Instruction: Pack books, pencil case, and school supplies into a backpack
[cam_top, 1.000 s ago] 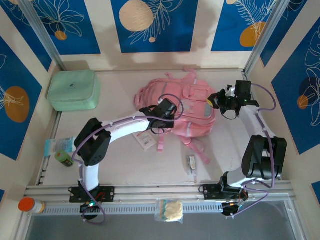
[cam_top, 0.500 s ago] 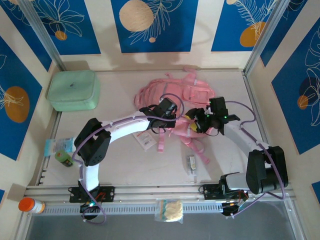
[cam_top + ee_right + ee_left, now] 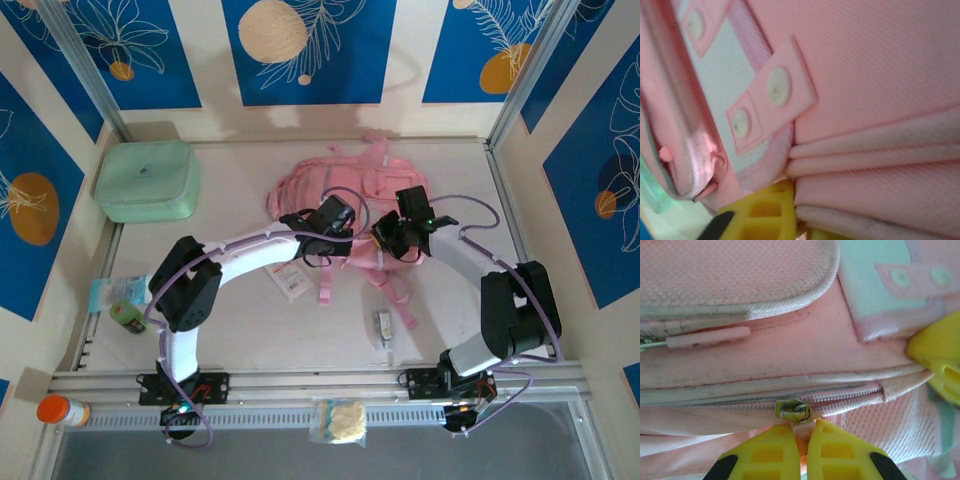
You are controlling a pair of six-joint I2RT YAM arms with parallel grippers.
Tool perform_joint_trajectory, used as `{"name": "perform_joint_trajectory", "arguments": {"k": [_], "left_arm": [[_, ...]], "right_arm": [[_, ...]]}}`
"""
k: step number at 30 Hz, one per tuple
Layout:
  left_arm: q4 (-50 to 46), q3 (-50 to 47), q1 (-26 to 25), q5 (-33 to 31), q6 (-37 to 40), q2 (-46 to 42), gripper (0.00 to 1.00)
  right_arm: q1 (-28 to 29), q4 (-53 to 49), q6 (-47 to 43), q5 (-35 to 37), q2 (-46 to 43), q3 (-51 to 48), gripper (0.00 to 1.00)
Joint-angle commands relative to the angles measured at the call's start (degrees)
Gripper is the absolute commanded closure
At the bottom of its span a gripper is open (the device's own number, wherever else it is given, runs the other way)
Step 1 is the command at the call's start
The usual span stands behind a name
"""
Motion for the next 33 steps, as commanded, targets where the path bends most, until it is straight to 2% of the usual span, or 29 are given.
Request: {"name": "perform_joint_trajectory", "arguments": {"k": [1, 5, 8, 13, 14, 15, 17, 18, 21, 24, 27, 33], "left_arm": [[-4.55, 1.84, -0.85, -5.48, 3.03, -2.81, 1.0], [-5.8, -1.57, -0.5, -6.44, 3.46, -4.44, 1.0], [-5.25, -2.98, -0.57, -3.92, 2.67, -4.43, 1.0], [-3.72, -2.68, -1.54, -0.43, 1.26, -3.5, 1.0], [-3.04, -2.33, -1.75, 0.34, 1.09, -3.21, 1.0], [-2.01, -1.89, -1.97, 1.37, 1.01, -2.92, 1.0], [-1.2, -0.18, -2.17, 2.75, 0.4, -1.93, 1.0], [-1.24, 1.08, -2.32, 3.15, 0.39, -1.28, 1.0], [-2.45, 4.6, -2.6, 2.51, 0.61, 0.2, 1.0], [-1.89, 5.85, -2.74, 2.61, 0.8, 0.57, 1.0], [-1.48, 6.53, -2.78, 3.09, 0.97, 0.83, 1.0], [-0.97, 6.92, -3.04, 3.52, 1.09, 1.16, 1.0]], "right_arm": [[-2.89, -7.12, -13.0, 7.04, -2.02, 2.24, 1.0], [-12.09, -7.35, -20.87, 1.89, -4.11, 1.32, 1.0], [-19.52, -5.51, -24.51, -5.41, -1.87, 3.27, 1.0], [-22.83, -6.94, -29.26, -9.66, 5.0, 11.75, 1.0], [-22.84, -7.34, -29.13, -11.49, 5.65, 12.77, 1.0], [-22.58, -7.36, -28.62, -13.71, 5.74, 12.99, 0.94], [-21.59, -8.29, -26.32, -15.65, 4.38, 11.97, 0.71], [-20.99, -8.58, -24.91, -16.24, 2.98, 10.65, 0.63], [-19.47, -7.95, -18.82, -18.4, -2.28, 4.0, 0.46], [-17.58, -3.43, -11.74, -20.67, -7.81, -3.32, 0.37], [-13.77, 1.25, -4.72, -21.17, -10.37, -7.04, 0.32], [-6.35, 8.79, 4.67, -16.18, -5.33, -6.28, 0.3]]}}
